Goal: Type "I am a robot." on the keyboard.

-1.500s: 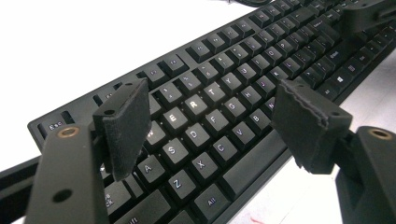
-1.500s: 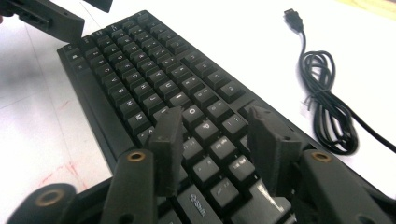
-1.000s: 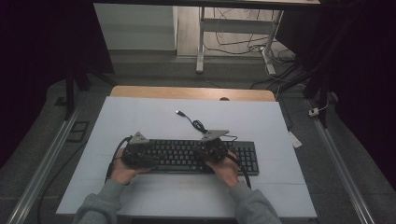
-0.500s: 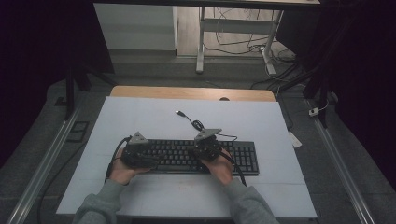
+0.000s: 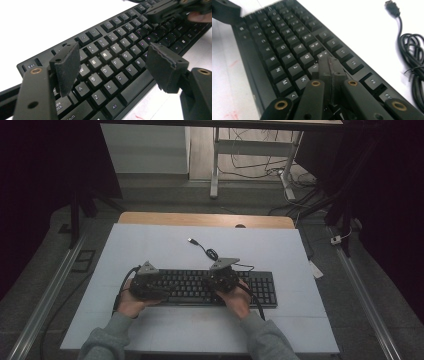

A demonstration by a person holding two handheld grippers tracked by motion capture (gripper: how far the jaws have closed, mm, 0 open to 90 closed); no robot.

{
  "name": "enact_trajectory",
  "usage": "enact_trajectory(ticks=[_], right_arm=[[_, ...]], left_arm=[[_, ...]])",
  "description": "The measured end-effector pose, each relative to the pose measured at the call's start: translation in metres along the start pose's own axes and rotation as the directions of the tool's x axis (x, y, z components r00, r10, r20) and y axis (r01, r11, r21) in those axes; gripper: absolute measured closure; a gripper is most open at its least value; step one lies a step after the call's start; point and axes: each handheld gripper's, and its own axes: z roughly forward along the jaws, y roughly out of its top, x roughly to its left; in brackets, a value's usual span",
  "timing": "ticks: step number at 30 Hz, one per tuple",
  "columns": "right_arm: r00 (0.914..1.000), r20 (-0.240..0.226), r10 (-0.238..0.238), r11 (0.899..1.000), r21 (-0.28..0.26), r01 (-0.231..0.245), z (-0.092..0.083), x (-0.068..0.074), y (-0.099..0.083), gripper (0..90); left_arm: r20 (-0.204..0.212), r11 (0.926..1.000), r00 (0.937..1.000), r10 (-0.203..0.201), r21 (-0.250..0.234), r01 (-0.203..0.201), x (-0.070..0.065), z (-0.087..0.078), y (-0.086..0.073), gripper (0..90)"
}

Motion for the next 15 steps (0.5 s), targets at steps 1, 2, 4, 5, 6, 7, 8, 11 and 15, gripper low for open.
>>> enact_trajectory(ticks=[1,2,4,5,6,7,8,11,15], right_arm=[[1.0,-0.001,0.002,1.0,-0.003,-0.002,-0.003,0.0,0.0,89.7],[1.0,0.001,0.005,1.0,-0.006,-0.005,-0.006,0.0,0.0,89.5],[0.9999,-0.001,0.015,1.0,-0.015,-0.015,-0.013,-0.001,-0.002,84.1],[0.9998,0.007,0.019,1.0,-0.017,-0.019,-0.017,-0.002,-0.004,81.1],[0.9996,0.003,0.028,0.999,-0.028,-0.028,-0.021,-0.003,-0.006,78.6],[0.9994,0.009,0.035,0.999,-0.024,-0.034,-0.026,-0.004,-0.009,75.9],[0.9991,0.011,0.041,0.999,-0.032,-0.04,-0.03,-0.006,-0.012,73.2],[0.9978,0.033,0.057,0.998,-0.04,-0.056,-0.043,-0.011,-0.022,65.9],[0.9965,0.04,0.073,0.996,-0.049,-0.071,-0.058,-0.018,-0.034,60.1]], left_arm=[[0.0,1.0,1.0,-0.001,-0.001,0.001,0.0,0.0,0.0,27.8],[-0.001,1.0,1.0,-0.003,-0.002,0.003,0.0,0.0,0.0,27.9],[-0.001,1.0,1.0,-0.005,-0.004,0.005,0.001,-0.001,0.0,27.9],[-0.002,1.0,1.0,-0.005,-0.004,0.005,0.001,-0.001,0.0,27.9],[-0.003,1.0,1.0,-0.004,-0.004,0.004,0.001,-0.001,0.0,28.0],[-0.003,1.0,1.0,-0.005,-0.006,0.005,0.001,-0.001,0.0,28.0],[-0.004,1.0,1.0,-0.005,-0.005,0.005,0.001,-0.001,0.0,28.1],[-0.004,1.0,1.0,-0.008,-0.006,0.008,0.002,-0.001,0.0,28.1],[-0.008,0.9999,0.9999,-0.012,-0.002,0.012,0.003,0.0,0.0,28.1]])
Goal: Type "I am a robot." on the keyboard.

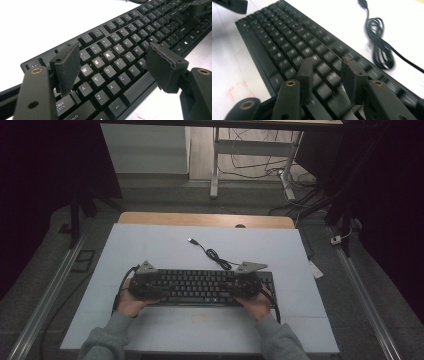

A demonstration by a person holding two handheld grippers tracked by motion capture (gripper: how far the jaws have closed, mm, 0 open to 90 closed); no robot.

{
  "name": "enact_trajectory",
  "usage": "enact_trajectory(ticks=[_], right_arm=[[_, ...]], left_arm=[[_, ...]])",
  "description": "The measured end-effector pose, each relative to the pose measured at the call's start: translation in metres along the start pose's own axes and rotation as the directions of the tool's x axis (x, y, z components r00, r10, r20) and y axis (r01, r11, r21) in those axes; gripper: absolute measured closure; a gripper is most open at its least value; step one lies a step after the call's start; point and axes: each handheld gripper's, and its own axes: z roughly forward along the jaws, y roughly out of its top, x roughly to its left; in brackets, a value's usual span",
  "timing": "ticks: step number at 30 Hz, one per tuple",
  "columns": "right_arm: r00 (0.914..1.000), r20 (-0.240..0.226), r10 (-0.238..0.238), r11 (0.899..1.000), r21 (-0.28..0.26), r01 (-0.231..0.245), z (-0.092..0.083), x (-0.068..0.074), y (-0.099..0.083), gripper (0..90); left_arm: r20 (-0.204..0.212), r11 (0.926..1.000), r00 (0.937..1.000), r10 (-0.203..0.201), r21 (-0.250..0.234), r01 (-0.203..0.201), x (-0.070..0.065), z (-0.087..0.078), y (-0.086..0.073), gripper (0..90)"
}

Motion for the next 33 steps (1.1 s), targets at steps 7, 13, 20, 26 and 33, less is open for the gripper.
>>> enact_trajectory(ticks=[7,13,20,26,33], right_arm=[[0.9997,0.024,0.002,1.0,-0.007,-0.002,-0.019,-0.004,-0.015,55.7],[0.9997,0.023,-0.005,1.0,-0.014,0.005,-0.025,-0.005,-0.021,54.8],[0.9998,0.017,-0.014,1.0,-0.016,0.014,-0.023,-0.004,-0.02,54.7],[0.9998,0.015,-0.015,1.0,-0.015,0.015,-0.022,-0.004,-0.02,54.7],[0.9998,0.016,-0.016,1.0,-0.015,0.016,-0.022,-0.004,-0.02,54.7]], left_arm=[[-0.01,0.9999,0.9999,-0.011,0.001,0.011,0.002,0.002,0.0,28.7],[-0.012,0.9999,0.9999,-0.011,-0.004,0.011,0.001,0.003,0.001,29.2],[-0.027,0.9994,0.9995,-0.018,-0.031,0.017,0.003,0.004,0.003,35.4],[-0.033,0.9993,0.9994,-0.001,-0.037,0.0,-0.001,0.012,0.006,48.9],[-0.024,0.9999,0.9996,0.014,0.003,-0.014,-0.004,0.026,0.012,81.2]])
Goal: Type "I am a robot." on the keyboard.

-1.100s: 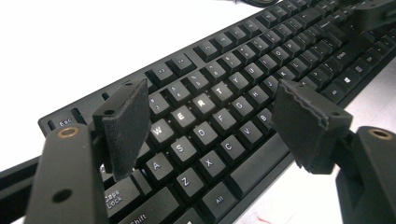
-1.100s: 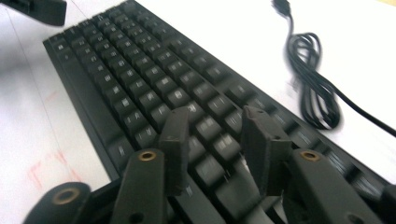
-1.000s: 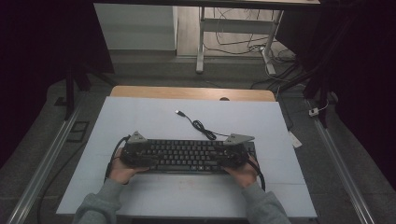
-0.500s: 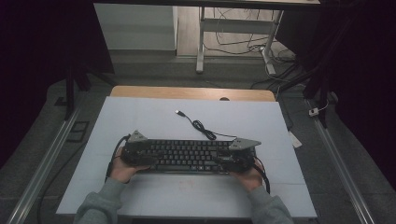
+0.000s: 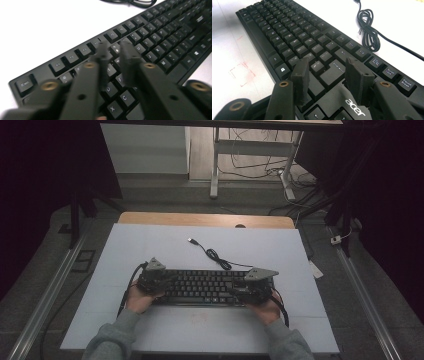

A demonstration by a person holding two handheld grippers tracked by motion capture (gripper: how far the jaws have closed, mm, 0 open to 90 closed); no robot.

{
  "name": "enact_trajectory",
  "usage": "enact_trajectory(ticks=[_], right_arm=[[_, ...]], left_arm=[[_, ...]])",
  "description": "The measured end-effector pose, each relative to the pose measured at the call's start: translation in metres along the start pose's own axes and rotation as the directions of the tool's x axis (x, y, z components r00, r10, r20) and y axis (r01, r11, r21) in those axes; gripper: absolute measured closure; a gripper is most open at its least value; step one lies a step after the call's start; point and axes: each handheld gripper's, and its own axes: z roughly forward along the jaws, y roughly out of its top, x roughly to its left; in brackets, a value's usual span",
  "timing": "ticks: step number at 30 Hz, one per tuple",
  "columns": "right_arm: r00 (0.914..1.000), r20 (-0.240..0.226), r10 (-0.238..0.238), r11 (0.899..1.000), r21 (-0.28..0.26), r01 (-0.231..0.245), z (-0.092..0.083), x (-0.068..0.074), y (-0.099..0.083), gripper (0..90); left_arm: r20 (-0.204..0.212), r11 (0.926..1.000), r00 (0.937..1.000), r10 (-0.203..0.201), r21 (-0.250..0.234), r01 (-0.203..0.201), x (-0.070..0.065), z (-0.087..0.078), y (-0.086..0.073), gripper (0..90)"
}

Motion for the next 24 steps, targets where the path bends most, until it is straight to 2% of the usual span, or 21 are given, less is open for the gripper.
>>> enact_trajectory(ticks=[2,3,12,24], right_arm=[[1.0,0.0,0.0,1.0,0.002,0.0,0.0,0.0,0.0,54.7],[1.0,0.001,0.0,1.0,0.005,0.0,0.0,0.0,0.0,54.7],[1.0,0.002,-0.001,1.0,0.01,0.001,0.001,0.0,0.0,54.7],[1.0,0.003,-0.001,1.0,0.01,0.001,0.0,0.0,0.0,54.6]], left_arm=[[0.006,0.9999,1.0,0.006,0.016,-0.006,-0.001,0.005,0.001,88.5],[0.012,0.9997,0.9999,0.009,0.023,-0.009,-0.002,0.007,0.002,88.9],[0.016,0.9978,0.9995,0.027,0.061,-0.028,-0.005,0.022,0.003,89.0],[0.018,0.9958,0.9993,0.032,0.086,-0.033,-0.009,0.029,0.003,89.0]])
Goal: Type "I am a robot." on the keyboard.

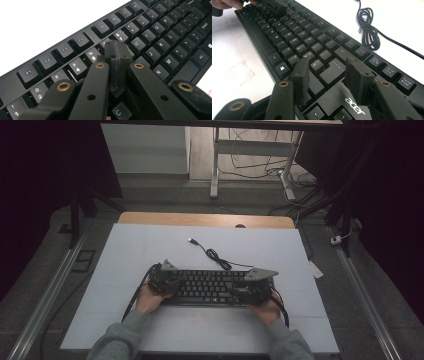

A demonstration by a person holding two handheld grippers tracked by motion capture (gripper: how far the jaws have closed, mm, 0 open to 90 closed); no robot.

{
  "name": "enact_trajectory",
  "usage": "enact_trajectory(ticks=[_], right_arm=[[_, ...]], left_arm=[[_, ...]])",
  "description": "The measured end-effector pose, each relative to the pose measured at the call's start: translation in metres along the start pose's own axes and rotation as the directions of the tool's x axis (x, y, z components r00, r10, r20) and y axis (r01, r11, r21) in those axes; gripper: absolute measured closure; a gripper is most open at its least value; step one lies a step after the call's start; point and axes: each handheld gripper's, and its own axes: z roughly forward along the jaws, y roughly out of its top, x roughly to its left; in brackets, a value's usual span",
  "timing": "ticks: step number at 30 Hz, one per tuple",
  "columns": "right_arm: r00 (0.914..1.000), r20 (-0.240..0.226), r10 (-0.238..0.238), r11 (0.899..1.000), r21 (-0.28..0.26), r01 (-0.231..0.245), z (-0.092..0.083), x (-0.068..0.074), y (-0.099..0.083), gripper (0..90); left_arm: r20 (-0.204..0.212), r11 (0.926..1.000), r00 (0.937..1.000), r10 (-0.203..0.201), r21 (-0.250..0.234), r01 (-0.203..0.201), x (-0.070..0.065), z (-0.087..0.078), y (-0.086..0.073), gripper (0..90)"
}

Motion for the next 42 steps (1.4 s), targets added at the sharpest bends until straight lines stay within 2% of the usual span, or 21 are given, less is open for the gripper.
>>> enact_trajectory(ticks=[3,7,11,13,16,20,26,31,33,35,39,42], right_arm=[[1.0,0.0,0.0,1.0,0.001,0.0,0.0,0.0,0.0,54.6],[1.0,0.0,0.0,1.0,-0.001,0.0,0.0,0.0,0.0,54.6],[1.0,0.002,0.0,1.0,-0.007,0.0,-0.001,0.0,0.0,54.6],[1.0,0.003,0.001,1.0,-0.009,-0.001,-0.001,0.0,0.0,54.6],[1.0,0.0,0.001,1.0,-0.01,-0.001,-0.001,0.0,0.0,54.6],[1.0,-0.003,0.005,1.0,-0.014,-0.005,-0.002,-0.001,0.0,54.5],[1.0,-0.001,0.005,1.0,-0.022,-0.005,-0.003,-0.003,0.0,54.4],[1.0,0.003,0.008,1.0,-0.025,-0.008,-0.002,-0.003,0.001,55.1],[1.0,-0.003,0.007,1.0,-0.029,-0.007,-0.001,-0.002,0.003,57.8],[0.9994,-0.033,0.003,0.999,-0.039,-0.004,0.001,0.0,0.006,68.7],[0.9961,-0.081,-0.036,0.999,-0.036,0.033,0.006,0.008,0.013,88.2],[0.9936,-0.1,-0.053,0.999,-0.019,0.051,0.013,0.014,0.017,89.7]], left_arm=[[-0.011,0.9998,0.9999,0.007,0.018,-0.007,-0.001,0.002,0.0,89.0],[-0.018,0.9999,0.9998,0.01,0.01,-0.01,-0.001,0.001,0.0,89.1],[-0.007,0.9987,1.0,0.006,-0.051,-0.006,-0.001,-0.011,0.001,88.7],[-0.002,0.9964,1.0,-0.002,-0.084,0.002,-0.001,-0.02,0.0,81.8],[-0.004,0.9922,0.9997,-0.025,-0.122,0.025,0.0,-0.036,-0.005,63.7],[-0.008,0.9919,0.9987,-0.051,-0.117,0.049,0.0,-0.051,-0.015,44.6],[-0.004,0.9922,0.9979,-0.065,-0.106,0.065,0.0,-0.066,-0.034,33.4],[-0.006,0.9925,0.9978,-0.066,-0.103,0.065,0.003,-0.074,-0.044,30.4],[-0.009,0.9925,0.9976,-0.068,-0.102,0.067,0.005,-0.075,-0.046,29.9],[-0.012,0.9925,0.9973,-0.072,-0.1,0.07,0.007,-0.075,-0.047,29.5],[-0.014,0.9934,0.9975,-0.07,-0.093,0.068,0.008,-0.075,-0.05,29.0],[-0.014,0.9933,0.9976,-0.069,-0.094,0.067,0.009,-0.076,-0.051,28.8]])
